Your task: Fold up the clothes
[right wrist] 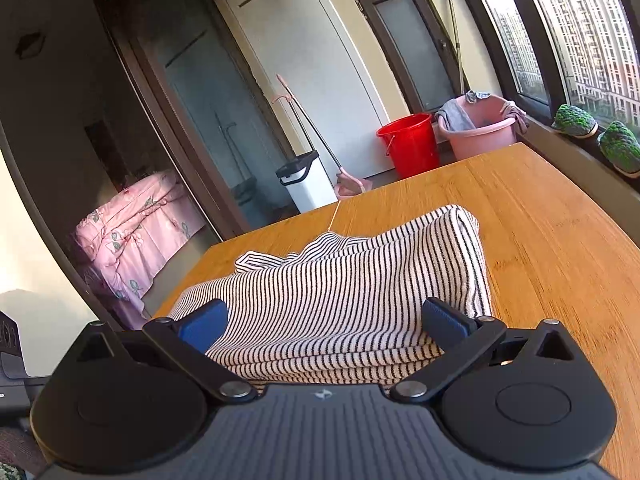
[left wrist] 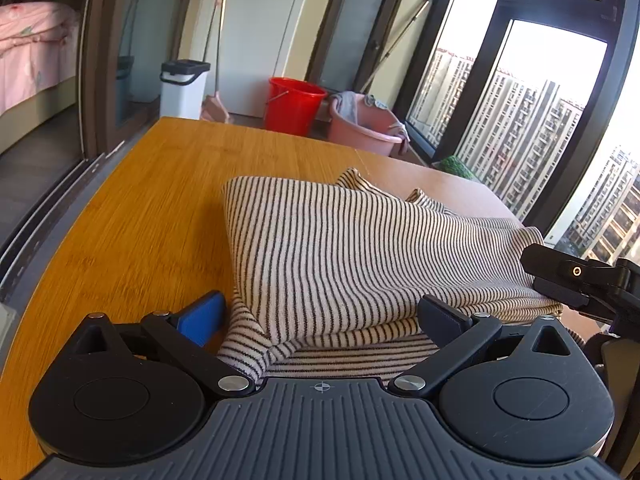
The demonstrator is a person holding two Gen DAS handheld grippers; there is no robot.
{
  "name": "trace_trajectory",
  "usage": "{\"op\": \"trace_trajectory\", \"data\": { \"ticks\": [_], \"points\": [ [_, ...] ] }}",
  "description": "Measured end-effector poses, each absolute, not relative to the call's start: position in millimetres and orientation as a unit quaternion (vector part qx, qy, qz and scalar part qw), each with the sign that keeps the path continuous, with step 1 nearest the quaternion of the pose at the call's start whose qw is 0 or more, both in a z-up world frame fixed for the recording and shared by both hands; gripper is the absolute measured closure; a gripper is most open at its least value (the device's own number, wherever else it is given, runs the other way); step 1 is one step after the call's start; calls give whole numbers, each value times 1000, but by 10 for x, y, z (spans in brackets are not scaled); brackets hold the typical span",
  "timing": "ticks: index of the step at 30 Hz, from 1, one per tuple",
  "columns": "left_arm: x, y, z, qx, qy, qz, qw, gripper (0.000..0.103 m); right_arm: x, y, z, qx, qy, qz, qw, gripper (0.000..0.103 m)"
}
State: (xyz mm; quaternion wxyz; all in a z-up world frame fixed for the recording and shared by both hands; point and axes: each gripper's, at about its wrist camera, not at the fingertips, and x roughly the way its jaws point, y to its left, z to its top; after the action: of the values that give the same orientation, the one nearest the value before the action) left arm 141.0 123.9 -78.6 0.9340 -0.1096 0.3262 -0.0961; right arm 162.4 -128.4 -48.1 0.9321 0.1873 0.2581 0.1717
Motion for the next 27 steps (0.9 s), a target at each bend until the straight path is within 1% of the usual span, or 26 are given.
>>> {"op": "trace_trajectory", "data": {
  "ticks": [3,5,7,11,18,22,24,26,27],
  "points": [
    [1413,1277,-810,-120,320,-97,935,0,1630,-1243,-471,171,265,173,933,0],
    [1363,1305,-793,-128,302,-90,940,0,1633,-1218,-467,162,268,175,933,0],
    [1298,1278,-741,-113,267,-72,954,0,1636,-1232,-471,167,268,177,932,0],
    [1215,1135,-684,-71,238,-102,963,0,1633,-1216,-471,167,268,176,932,0],
    [1407,1102,-754,-84,289,-122,946,0,1630,-1166,-457,171,268,178,931,0],
    [1449,1085,-790,-82,311,-113,940,0,1719,-1158,-455,170,293,208,918,0],
    [1489,1104,-811,-86,324,-105,936,0,1763,-1080,-425,143,313,222,912,0],
    [1498,1122,-814,-89,325,-106,936,0,1773,-968,-350,91,333,225,911,0],
    [1499,1130,-814,-91,324,-107,935,0,1752,-959,-302,86,332,221,913,0]
  ]
}}
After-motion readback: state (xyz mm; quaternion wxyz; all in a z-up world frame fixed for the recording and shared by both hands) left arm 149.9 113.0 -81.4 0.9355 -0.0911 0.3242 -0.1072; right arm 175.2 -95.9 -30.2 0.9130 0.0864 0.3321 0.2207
